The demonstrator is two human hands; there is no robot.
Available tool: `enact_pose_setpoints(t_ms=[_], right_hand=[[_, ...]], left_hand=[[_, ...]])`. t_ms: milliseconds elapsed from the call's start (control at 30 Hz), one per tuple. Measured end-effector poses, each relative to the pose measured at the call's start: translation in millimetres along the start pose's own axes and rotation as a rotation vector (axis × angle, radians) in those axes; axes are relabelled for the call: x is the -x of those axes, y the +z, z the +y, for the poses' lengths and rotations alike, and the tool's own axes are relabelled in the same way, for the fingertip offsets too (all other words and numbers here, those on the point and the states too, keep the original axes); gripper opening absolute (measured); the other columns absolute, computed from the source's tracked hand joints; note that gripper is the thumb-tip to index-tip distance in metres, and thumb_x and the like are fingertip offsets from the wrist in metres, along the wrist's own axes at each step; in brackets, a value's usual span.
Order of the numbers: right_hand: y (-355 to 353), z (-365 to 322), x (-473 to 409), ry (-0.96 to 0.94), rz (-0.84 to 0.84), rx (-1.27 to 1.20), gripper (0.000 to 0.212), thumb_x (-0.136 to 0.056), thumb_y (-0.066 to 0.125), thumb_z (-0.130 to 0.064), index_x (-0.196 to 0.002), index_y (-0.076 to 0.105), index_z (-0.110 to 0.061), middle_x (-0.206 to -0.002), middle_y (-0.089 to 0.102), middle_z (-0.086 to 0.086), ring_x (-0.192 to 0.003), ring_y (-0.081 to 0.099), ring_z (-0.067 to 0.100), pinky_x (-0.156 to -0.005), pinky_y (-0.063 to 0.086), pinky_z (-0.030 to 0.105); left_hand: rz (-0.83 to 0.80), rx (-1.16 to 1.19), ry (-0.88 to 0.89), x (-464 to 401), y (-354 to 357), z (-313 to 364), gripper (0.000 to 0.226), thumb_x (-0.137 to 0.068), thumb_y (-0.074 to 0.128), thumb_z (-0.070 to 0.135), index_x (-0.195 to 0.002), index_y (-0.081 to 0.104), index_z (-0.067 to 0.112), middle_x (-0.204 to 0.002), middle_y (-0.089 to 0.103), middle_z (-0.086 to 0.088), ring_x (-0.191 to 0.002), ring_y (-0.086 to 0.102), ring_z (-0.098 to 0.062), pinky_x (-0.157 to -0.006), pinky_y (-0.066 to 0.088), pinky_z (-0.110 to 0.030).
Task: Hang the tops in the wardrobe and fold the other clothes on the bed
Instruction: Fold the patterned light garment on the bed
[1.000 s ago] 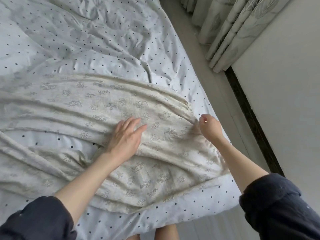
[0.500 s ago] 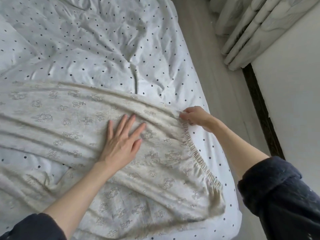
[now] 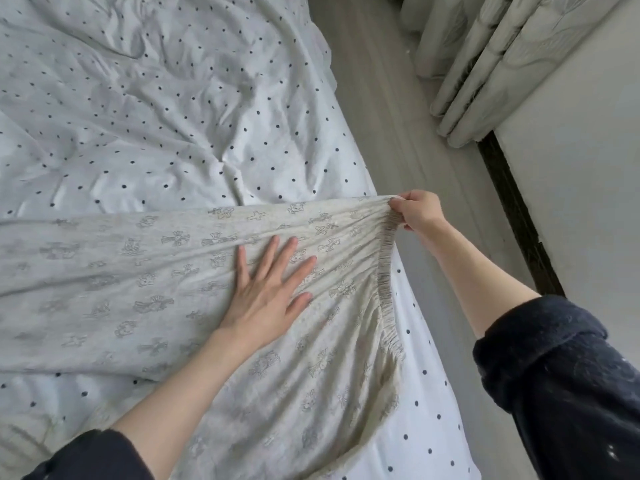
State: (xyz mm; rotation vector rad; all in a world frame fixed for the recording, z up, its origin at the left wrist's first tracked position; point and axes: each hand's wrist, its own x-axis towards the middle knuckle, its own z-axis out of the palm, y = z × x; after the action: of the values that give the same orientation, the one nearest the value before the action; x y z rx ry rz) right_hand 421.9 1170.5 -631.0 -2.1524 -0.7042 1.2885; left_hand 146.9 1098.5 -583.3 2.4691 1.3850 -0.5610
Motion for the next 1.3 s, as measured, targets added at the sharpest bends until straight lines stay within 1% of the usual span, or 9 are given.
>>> enact_pose_setpoints(t_ms=[200, 400, 533, 600, 800, 1000, 1100, 1200, 1300], right_hand=[[6, 43, 43, 0.129, -0.091, -0.136, 0.019, -0.092, 0.054, -0.025, -0.077, 0.058, -0.014, -0.070, 0.060, 0.005, -0.054, 0.055, 0.014, -0.049, 0.045, 0.020], [-15, 103, 133, 0.234, -0.372, 0.234, 0.035, -0.091, 0.054, -0.039, -0.070, 0.056, -0.010, -0.062, 0.056, 0.003, -0.053, 0.052, 0.014, -0.055, 0.039, 0.021], [-27, 130, 178, 0.432, -0.568, 0.232, 0.037, -0.088, 0.059, -0.045, -0.080, 0.063, -0.009, -0.063, 0.063, 0.005, -0.055, 0.049, 0.016, -0.049, 0.033, 0.021], [-30, 139, 186, 0.509, -0.492, -0.048, 0.023, -0.087, 0.065, -0.024, -0.072, 0.059, -0.008, -0.061, 0.056, 0.006, -0.051, 0.047, 0.015, -0.045, 0.031, 0.020], [-41, 161, 201, 0.574, -0.188, -0.291, 0.021, -0.085, 0.058, -0.002, -0.069, 0.049, -0.011, -0.059, 0.041, 0.005, -0.049, 0.038, 0.015, -0.043, 0.030, 0.021], [-46, 180, 226, 0.480, -0.012, -0.140, 0.024, -0.090, 0.057, -0.010, -0.068, 0.049, -0.010, -0.066, 0.050, 0.009, -0.055, 0.044, 0.018, -0.049, 0.035, 0.024], [-25, 169, 235, 0.345, 0.166, 0.225, 0.013, -0.091, 0.052, -0.019, -0.098, 0.053, -0.008, -0.098, 0.058, 0.011, -0.097, 0.056, 0.030, -0.085, 0.044, 0.039], [-1, 159, 253, 0.040, 0.354, 0.735, 0.030, -0.090, 0.051, -0.020, -0.117, 0.049, -0.008, -0.115, 0.050, 0.013, -0.108, 0.044, 0.032, -0.087, 0.028, 0.043], [30, 145, 278, -0.310, 0.378, 0.775, 0.025, -0.083, 0.061, -0.010, -0.107, 0.059, -0.005, -0.102, 0.057, 0.016, -0.097, 0.050, 0.035, -0.081, 0.030, 0.043]], left_hand=[[-0.010, 0.009, -0.050, 8, 8, 6, 0.056, -0.094, 0.008, 0.053, -0.148, 0.001, 0.038, -0.150, -0.028, 0.004, -0.136, -0.034, -0.020, -0.108, -0.023, -0.055], [-0.008, 0.096, -0.040, 52, 18, 39, 0.054, -0.097, 0.012, 0.048, -0.144, -0.010, 0.038, -0.151, -0.029, -0.001, -0.138, -0.031, -0.024, -0.109, -0.019, -0.058], [-0.085, 0.096, 0.106, 94, 28, 77, 0.053, -0.094, 0.020, 0.044, -0.145, 0.029, 0.035, -0.157, 0.009, -0.009, -0.143, 0.005, -0.036, -0.108, 0.004, -0.068], [-0.121, 0.086, 0.142, 110, 35, 90, 0.051, -0.093, 0.026, 0.044, -0.141, 0.039, 0.036, -0.156, 0.015, -0.010, -0.142, 0.011, -0.038, -0.106, 0.008, -0.069], [-0.190, 0.064, 0.169, 131, 55, 100, 0.053, -0.092, 0.010, 0.055, -0.143, -0.005, 0.048, -0.146, -0.041, 0.000, -0.130, -0.044, -0.026, -0.100, -0.030, -0.059], [-0.205, 0.065, 0.198, 131, 58, 110, 0.055, -0.099, 0.027, 0.043, -0.147, 0.001, 0.042, -0.144, -0.040, -0.003, -0.127, -0.046, -0.029, -0.106, -0.023, -0.060], [-0.174, 0.090, 0.203, 139, 60, 106, 0.054, -0.099, 0.031, 0.038, -0.148, 0.008, 0.040, -0.146, -0.037, -0.002, -0.130, -0.043, -0.028, -0.108, -0.022, -0.056], [-0.131, 0.144, 0.191, 161, 66, 90, 0.054, -0.098, 0.035, 0.034, -0.148, 0.015, 0.037, -0.153, -0.027, -0.004, -0.134, -0.037, -0.027, -0.110, -0.019, -0.053], [-0.091, 0.198, 0.150, 194, 77, 64, 0.059, -0.098, 0.037, 0.035, -0.150, 0.008, 0.036, -0.154, -0.024, -0.005, -0.136, -0.032, -0.029, -0.114, -0.010, -0.055]])
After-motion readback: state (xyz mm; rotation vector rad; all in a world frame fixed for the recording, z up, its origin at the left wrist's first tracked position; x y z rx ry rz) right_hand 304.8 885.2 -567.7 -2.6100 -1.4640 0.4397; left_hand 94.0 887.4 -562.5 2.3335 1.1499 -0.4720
